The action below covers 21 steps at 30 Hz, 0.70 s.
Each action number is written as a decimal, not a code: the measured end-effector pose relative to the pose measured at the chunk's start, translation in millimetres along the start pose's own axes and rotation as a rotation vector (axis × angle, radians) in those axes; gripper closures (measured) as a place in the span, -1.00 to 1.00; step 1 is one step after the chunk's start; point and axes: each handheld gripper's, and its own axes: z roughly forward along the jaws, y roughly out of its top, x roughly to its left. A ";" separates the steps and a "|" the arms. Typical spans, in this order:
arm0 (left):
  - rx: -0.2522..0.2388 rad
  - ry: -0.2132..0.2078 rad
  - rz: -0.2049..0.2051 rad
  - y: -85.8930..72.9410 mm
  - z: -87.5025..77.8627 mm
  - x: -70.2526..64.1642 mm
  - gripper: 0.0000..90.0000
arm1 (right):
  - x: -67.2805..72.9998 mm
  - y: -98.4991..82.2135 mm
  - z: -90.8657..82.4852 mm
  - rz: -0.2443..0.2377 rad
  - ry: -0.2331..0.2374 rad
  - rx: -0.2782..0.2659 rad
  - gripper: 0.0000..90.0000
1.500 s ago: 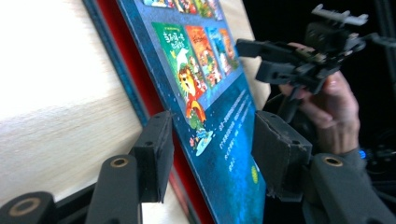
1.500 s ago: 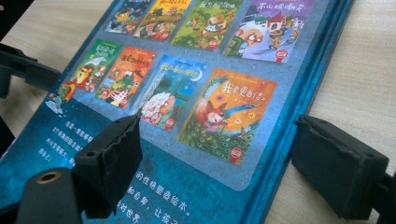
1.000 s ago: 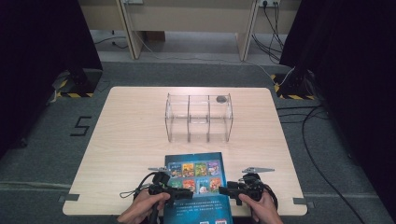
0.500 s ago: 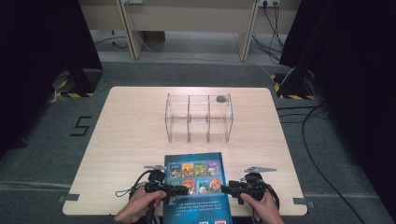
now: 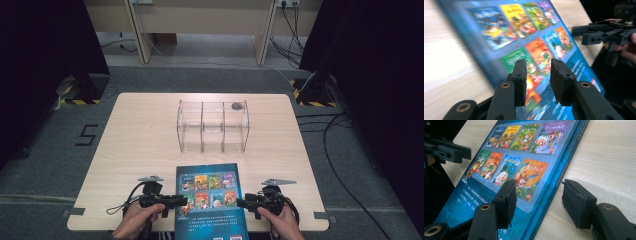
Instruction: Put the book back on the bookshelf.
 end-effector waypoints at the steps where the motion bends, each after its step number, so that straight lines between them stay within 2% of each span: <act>1: 0.000 0.016 0.003 -1.9 -4.6 0.7 0.42 | 0.0 0.0 0.0 0.000 0.000 0.000 0.00; 2: -0.002 0.052 0.000 -7.2 -11.9 2.0 0.32 | 0.1 0.0 0.1 -0.002 -0.001 -0.001 -0.01; 4: 0.001 0.066 -0.031 -12.6 -17.2 3.6 0.23 | 0.1 0.0 0.1 -0.003 -0.001 -0.001 -0.01; 5: 0.001 0.066 -0.031 -12.6 -17.2 3.6 0.17 | 0.1 0.0 0.1 -0.003 -0.001 -0.001 -0.01; 6: -0.003 0.084 -0.041 -15.3 -20.7 4.3 0.17 | 0.2 0.0 0.1 -0.003 -0.001 -0.001 -0.02; 8: -0.004 0.101 -0.066 -17.6 -24.7 5.4 0.02 | 0.5 -0.1 0.1 -0.005 -0.002 -0.001 -0.02; 10: 0.005 0.093 -0.111 -20.2 -27.0 7.4 -0.06 | 0.6 -0.1 0.1 -0.003 -0.003 -0.001 -0.02; 11: 0.010 0.060 -0.167 -21.7 -25.5 8.8 -0.09 | 0.7 -0.1 0.1 -0.004 -0.003 0.000 -0.02; 12: 0.015 0.049 -0.178 -21.9 -24.3 8.8 -0.11 | 0.6 0.0 0.2 -0.006 -0.002 -0.001 -0.02; 16: 0.024 0.050 -0.169 -21.2 -20.4 4.6 -0.12 | 0.6 0.0 0.2 -0.006 -0.002 -0.001 -0.03; 20: 0.046 0.027 -0.185 -22.4 -14.4 0.5 -0.15 | 0.4 0.0 0.3 -0.007 -0.002 -0.002 -0.03; 21: 0.045 0.017 -0.199 -22.8 -13.2 0.1 -0.15 | 0.4 0.0 0.3 -0.007 -0.002 -0.002 -0.03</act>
